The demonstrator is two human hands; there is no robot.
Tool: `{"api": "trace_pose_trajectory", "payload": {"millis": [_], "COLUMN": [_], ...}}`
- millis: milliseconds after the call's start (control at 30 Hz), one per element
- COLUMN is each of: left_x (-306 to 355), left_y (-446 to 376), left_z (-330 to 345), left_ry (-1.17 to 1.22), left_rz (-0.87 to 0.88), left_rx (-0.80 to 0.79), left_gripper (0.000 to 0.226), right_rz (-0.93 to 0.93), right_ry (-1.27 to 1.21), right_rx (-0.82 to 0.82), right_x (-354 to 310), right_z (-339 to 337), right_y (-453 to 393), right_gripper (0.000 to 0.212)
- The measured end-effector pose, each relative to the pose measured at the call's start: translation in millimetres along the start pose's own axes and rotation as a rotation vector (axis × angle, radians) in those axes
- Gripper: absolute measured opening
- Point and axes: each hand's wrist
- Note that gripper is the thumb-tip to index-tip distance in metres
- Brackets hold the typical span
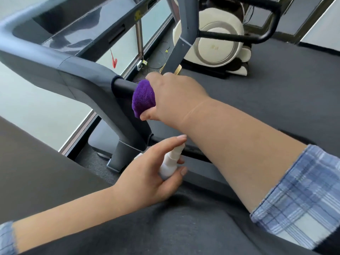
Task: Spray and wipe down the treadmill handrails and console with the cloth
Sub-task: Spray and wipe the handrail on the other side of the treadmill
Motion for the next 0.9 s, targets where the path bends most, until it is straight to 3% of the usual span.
{"api": "trace_pose_trajectory", "payload": {"millis": [267, 500, 700, 900], "left_x": [40.9, 75.5, 103.6, 122.6], "left_y": [-4.9, -12.5, -17.2, -15.3], "left_z": [51.4, 112.6, 167.0, 206.1], "left_ry": [-0.005, -0.068, -0.072, -0.083], "left_rz": [-0.027, -0.047, -0.098, -0.088], "left_rx": [0.037, 0.009, -0.028, -0.047], "left_gripper": [0.057, 0.066, 0.058, 0.06], "right_rz": [0.005, 0.043, 0.04, 0.079], "right_ry": [-0.052, -0.084, -0.063, -0.341], "right_rx": [-0.015, -0.029, 0.053, 0.105], "right_x": [59.4, 132.5, 190.9, 242.3], "right_z": [1.4, 1.4, 8.6, 21.1], "right_y": [43.9, 94.5, 142.5, 176.1], "right_gripper": [0.075, 0.073, 0.076, 0.075]}}
Point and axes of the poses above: each hand's wrist, its own y-axis away from the middle knuckle, its own z-axis out of the palm, x = y × z, and after that the axes turned 6 degrees about z, right-handed
